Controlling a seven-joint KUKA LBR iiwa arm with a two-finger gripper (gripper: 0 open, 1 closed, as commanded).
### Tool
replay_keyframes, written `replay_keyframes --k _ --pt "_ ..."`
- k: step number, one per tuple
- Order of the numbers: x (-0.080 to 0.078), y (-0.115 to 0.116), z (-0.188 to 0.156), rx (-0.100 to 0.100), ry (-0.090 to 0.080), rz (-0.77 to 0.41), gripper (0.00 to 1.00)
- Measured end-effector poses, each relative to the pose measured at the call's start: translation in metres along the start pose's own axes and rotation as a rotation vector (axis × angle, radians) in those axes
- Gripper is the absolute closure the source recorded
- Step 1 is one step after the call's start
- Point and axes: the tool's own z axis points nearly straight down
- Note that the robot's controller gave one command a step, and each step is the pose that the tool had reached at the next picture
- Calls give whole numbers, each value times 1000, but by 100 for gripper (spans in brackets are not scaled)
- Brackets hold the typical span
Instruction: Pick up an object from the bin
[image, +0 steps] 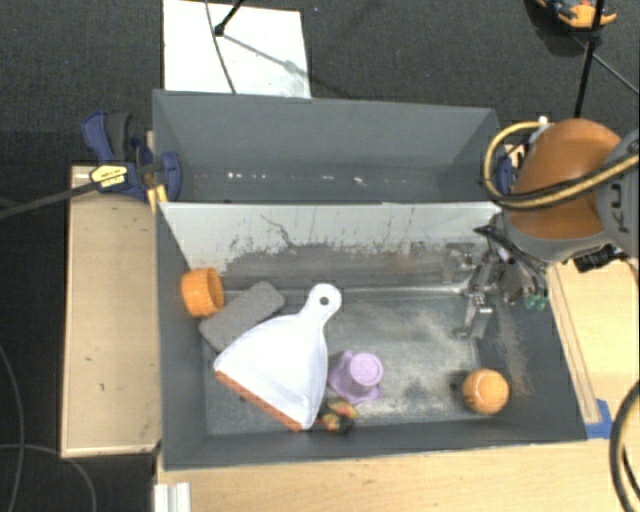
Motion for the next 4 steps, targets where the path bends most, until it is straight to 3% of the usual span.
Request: replay_keyframes --k 1,2,3,4 --pt "44 -18 36 0 -4 -308 0" --pt "75 -27 27 -1 -1 -385 0" --pt "85 -34 31 0 -1 -192 0" --pt "98 -45 62 -7 -4 -757 0"
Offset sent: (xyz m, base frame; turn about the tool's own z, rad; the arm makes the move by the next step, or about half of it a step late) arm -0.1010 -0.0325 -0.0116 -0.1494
